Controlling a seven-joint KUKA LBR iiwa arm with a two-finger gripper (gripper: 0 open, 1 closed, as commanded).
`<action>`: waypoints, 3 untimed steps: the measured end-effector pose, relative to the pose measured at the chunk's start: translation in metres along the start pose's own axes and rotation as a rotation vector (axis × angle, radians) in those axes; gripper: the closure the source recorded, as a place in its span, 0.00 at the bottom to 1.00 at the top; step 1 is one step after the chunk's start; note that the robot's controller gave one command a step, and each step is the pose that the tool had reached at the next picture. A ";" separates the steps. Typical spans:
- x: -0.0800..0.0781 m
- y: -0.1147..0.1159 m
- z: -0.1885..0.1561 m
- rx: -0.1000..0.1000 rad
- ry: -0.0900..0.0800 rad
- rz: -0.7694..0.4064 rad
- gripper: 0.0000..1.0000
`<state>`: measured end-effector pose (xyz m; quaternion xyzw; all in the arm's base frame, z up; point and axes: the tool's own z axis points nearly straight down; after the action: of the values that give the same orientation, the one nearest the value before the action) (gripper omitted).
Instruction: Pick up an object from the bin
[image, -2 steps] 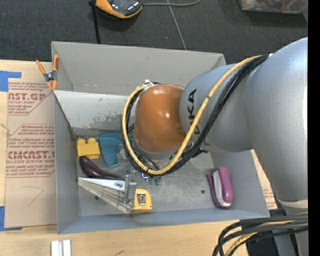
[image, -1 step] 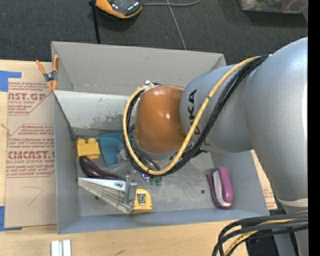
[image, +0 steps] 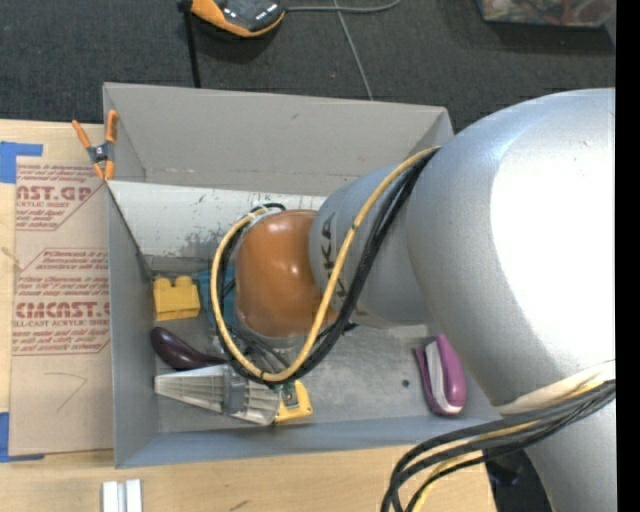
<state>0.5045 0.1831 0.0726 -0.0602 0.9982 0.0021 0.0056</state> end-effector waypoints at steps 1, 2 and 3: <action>0.000 0.000 0.000 0.000 0.001 0.000 1.00; 0.000 0.000 0.000 0.000 0.001 0.000 1.00; 0.000 0.000 0.000 -0.001 0.001 0.000 1.00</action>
Offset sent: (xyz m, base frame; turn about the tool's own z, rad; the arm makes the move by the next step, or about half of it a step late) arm 0.0000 0.0000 0.0000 0.0000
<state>0.5042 0.1831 0.0724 -0.0603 0.9982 0.0024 0.0051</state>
